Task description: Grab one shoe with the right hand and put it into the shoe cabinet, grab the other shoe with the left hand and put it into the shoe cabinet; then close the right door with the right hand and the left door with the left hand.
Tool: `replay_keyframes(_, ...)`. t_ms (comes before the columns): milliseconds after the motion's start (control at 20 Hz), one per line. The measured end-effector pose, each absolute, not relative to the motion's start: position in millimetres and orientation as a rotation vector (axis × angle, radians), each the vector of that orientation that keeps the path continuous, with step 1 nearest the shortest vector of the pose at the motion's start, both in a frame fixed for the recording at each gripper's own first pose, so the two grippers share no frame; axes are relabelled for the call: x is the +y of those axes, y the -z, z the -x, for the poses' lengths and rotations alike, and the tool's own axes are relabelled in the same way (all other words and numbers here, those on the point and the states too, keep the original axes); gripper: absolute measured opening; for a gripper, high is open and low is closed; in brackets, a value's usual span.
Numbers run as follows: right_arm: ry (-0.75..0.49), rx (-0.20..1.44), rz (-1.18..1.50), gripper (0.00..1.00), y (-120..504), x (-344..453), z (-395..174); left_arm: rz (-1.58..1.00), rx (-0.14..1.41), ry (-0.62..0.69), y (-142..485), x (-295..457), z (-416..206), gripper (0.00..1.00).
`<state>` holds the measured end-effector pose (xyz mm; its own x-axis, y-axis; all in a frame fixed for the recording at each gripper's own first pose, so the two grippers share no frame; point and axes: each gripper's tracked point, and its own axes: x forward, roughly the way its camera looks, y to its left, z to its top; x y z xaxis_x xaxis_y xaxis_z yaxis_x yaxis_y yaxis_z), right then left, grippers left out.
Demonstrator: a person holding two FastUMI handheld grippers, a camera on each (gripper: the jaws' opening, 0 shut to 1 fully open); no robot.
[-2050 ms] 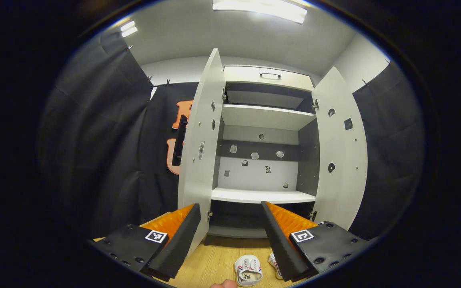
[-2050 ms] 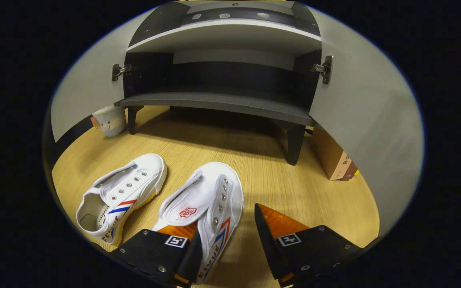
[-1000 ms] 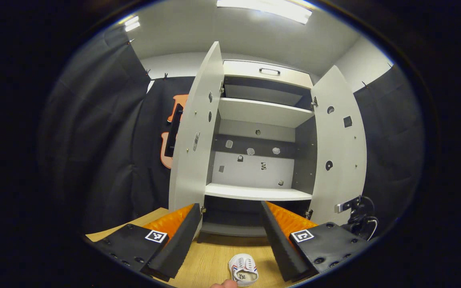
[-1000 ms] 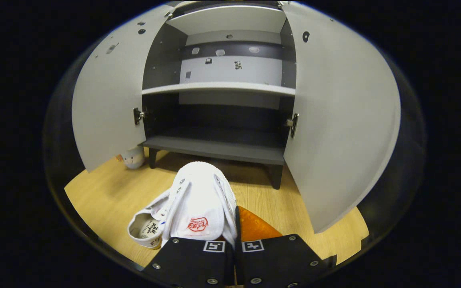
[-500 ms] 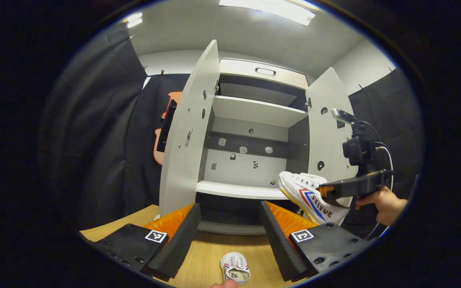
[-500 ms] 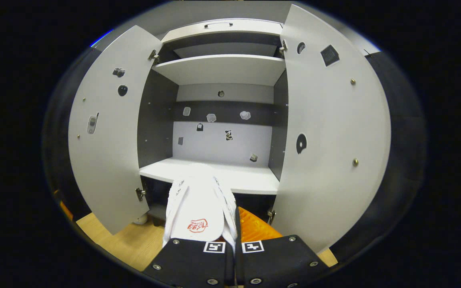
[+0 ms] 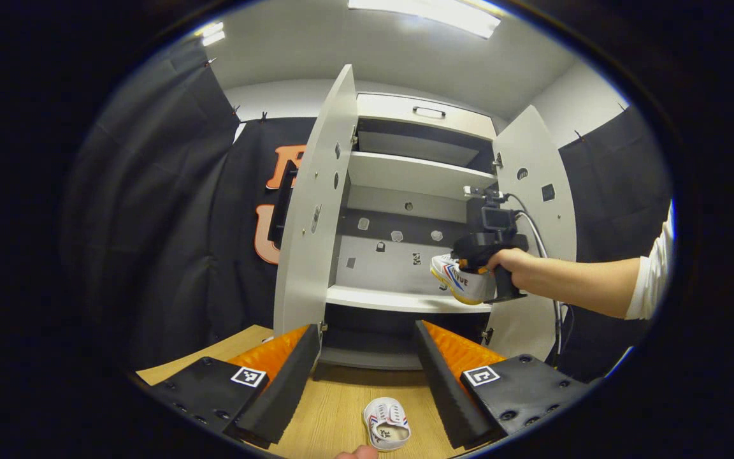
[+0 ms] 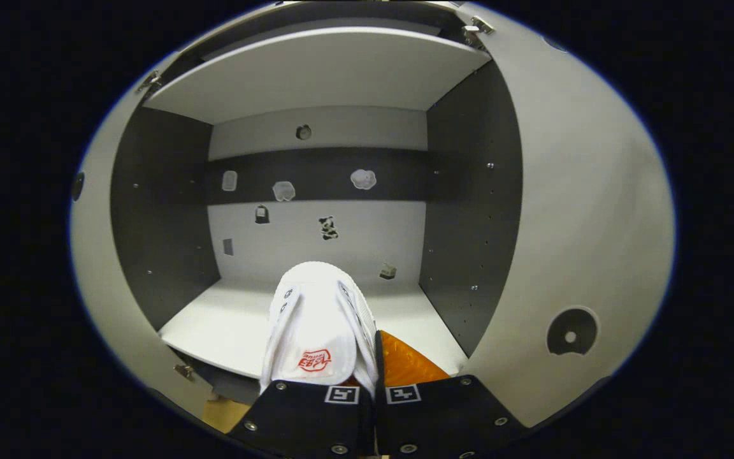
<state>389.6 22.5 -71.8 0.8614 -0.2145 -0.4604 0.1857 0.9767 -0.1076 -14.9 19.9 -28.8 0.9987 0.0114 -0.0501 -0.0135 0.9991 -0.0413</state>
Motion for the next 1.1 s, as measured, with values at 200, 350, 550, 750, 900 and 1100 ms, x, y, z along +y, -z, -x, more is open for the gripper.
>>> replay_keyframes(200, 0.282, 0.598, 0.083, 0.00, 116.6, 10.5, -434.6, 0.037, 0.069, -0.072, 35.6, 45.1, 14.4, 0.97)
replay_keyframes(350, 0.324, 0.632, 0.092, 0.01, 135.6, 6.5, -445.6, 0.027, 0.082, -0.122, 40.9, 64.7, 14.3, 1.00)
replay_keyframes(550, 0.313, 0.651, 0.061, 0.02, 144.4, 12.5, -450.1, 0.028, 0.080, -0.144, 42.2, 74.2, 13.2, 0.96)
replay_keyframes(750, 0.289, 0.644, 0.053, 0.17, 138.8, 16.6, -447.3, 0.028, 0.079, -0.127, 43.1, 67.6, 9.0, 0.96)
replay_keyframes(900, 0.271, 0.634, 0.062, 0.40, 128.4, 12.5, -439.2, 0.025, 0.079, -0.102, 43.7, 58.1, 9.8, 0.97)
replay_keyframes(1100, 0.228, 0.604, 0.044, 0.72, 109.0, 10.8, -420.5, 0.034, 0.071, -0.068, 41.8, 46.5, 8.2, 0.96)
